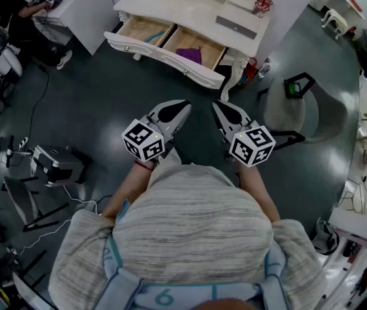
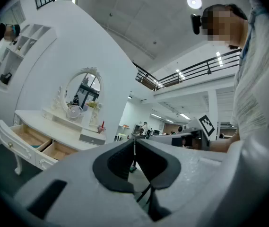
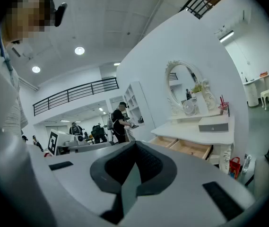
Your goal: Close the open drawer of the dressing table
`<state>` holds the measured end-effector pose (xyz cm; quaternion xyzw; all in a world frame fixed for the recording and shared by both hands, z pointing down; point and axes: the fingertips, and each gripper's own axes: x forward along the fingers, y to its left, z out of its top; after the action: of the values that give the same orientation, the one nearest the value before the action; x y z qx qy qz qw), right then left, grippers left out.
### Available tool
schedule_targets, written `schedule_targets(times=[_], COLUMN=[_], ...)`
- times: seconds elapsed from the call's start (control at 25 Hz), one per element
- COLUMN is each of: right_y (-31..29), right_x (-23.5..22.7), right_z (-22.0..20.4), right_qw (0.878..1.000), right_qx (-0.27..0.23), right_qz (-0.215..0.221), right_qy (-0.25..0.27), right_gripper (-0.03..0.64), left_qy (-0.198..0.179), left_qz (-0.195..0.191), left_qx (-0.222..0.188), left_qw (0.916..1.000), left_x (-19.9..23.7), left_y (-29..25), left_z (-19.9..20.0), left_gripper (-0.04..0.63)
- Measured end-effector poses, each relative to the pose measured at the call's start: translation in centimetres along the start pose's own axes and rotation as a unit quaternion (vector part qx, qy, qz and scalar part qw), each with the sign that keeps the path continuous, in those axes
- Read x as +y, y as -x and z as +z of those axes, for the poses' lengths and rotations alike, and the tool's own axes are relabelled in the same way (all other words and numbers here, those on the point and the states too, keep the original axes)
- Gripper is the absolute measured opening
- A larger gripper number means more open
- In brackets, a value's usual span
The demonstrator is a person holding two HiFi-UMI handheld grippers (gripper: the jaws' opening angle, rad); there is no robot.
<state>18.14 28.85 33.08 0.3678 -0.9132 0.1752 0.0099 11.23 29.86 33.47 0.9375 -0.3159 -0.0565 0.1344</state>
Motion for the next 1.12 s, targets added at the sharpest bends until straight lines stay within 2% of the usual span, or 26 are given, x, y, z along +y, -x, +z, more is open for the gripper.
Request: schedule_targets(times=[0.72, 0.96, 1.12], right_y=[0.4, -0.9, -2.3], right_x=[-0.6, -0.7, -1.0], right_z=[0.0, -0.1, 0.7], right_qw=[1.000, 1.000, 0.999], right_qx=[0.008, 0.014, -0.007], right_qz=[-0.002, 0.005, 0.007], right_qy=[-0.005, -0.014, -0.040], right_gripper=[0.009, 0.009, 0.009], left_qy=[0.008, 0.012, 0.016], left_qz=[-0.003, 0.011, 0.012], left_qx=[0.008, 0.009, 0.003], left_qw=[0.9999, 0.9998, 0.9998], left_x=[-0.1, 2.0, 3.7], left_y=[-1.0, -1.3, -1.0], left_z=[-0.4, 0.0, 0.6], left_gripper=[0.023, 0.023, 0.023])
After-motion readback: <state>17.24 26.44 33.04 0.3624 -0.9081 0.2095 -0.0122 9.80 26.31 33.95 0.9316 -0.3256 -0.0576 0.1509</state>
